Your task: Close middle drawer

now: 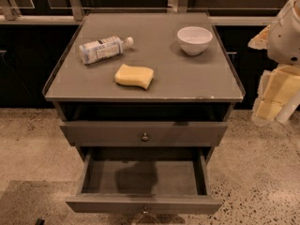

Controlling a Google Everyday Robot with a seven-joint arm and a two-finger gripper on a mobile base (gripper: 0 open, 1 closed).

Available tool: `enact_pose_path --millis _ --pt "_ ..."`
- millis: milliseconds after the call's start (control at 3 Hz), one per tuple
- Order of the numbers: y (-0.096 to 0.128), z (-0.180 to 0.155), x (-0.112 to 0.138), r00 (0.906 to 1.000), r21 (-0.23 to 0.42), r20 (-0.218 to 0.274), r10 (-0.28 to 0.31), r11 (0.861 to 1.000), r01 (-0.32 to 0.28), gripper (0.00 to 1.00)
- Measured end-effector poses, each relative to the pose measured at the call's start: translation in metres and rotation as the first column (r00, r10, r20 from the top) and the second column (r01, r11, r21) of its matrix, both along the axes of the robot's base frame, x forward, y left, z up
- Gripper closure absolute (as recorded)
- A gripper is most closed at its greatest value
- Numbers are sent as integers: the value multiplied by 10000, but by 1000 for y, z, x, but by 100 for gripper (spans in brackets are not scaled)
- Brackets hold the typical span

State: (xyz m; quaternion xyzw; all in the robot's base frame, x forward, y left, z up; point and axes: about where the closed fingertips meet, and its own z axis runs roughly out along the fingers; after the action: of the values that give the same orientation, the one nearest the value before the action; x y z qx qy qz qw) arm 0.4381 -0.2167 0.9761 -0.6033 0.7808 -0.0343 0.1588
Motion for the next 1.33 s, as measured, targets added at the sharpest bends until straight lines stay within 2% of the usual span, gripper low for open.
enact_pose_path --millis 667,1000,1333 --pt "-3 -8 -5 10000 236 89 -8 9997 5 0" --pt "0 -31 -21 9993 841 238 274 9960 -293 0" --pt "3 -89 -48 9989 2294 390 269 9727 -352 0"
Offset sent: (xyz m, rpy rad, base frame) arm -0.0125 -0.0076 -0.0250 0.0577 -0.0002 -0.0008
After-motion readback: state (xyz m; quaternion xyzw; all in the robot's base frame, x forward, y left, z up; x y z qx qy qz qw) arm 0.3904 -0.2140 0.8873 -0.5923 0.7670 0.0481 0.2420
